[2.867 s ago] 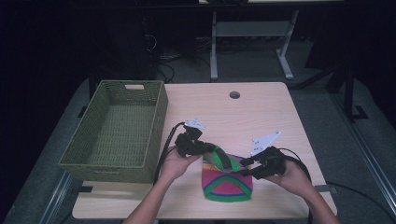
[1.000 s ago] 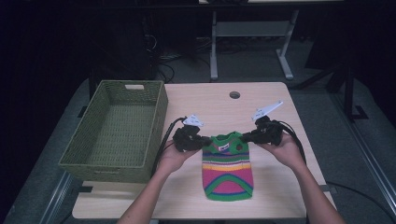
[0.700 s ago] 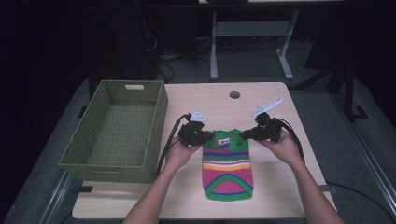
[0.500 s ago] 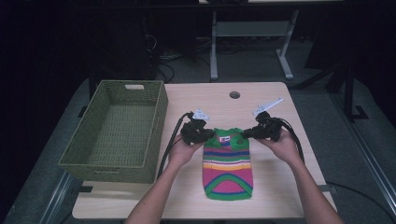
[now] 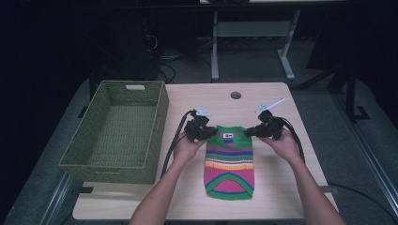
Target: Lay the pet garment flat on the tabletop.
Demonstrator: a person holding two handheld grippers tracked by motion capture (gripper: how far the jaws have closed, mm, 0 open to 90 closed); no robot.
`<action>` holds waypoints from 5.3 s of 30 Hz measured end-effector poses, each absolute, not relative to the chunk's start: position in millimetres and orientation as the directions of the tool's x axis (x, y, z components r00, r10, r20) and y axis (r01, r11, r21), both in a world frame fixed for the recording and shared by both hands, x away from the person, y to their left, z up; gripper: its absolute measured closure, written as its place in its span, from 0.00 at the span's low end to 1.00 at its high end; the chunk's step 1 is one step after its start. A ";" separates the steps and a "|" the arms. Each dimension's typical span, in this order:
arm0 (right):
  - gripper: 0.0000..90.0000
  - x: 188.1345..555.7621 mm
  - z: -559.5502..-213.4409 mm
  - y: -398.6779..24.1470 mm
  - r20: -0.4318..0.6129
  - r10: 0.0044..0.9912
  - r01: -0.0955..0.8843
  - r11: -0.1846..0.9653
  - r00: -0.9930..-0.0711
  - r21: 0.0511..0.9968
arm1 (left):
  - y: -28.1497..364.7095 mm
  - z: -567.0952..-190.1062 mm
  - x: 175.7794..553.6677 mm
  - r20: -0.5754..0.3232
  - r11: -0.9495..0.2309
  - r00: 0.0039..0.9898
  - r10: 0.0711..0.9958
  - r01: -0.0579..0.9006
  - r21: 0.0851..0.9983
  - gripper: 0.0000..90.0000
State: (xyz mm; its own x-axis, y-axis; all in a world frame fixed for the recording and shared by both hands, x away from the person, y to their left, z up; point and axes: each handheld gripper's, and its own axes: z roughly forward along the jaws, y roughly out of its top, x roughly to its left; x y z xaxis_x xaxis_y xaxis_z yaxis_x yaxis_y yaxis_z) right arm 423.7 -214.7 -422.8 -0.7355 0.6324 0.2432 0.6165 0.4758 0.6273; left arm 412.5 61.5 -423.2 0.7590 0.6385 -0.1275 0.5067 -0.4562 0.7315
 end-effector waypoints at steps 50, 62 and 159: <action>0.94 349.6 -439.8 -202.2 0.220 0.539 0.552 0.594 -0.813 0.585 | 63.8 -436.7 339.1 -0.116 -0.650 0.874 0.472 0.434 0.624 0.99; 0.94 339.4 -452.4 -200.3 0.218 0.539 0.556 0.612 -0.814 0.563 | 59.8 -448.3 336.2 -0.104 -0.713 0.880 0.464 0.441 0.546 0.98; 0.30 362.4 -438.5 -244.8 0.270 0.706 0.675 0.385 -0.655 0.630 | 81.7 -436.0 354.7 -0.179 -0.482 0.757 0.628 0.559 0.675 0.28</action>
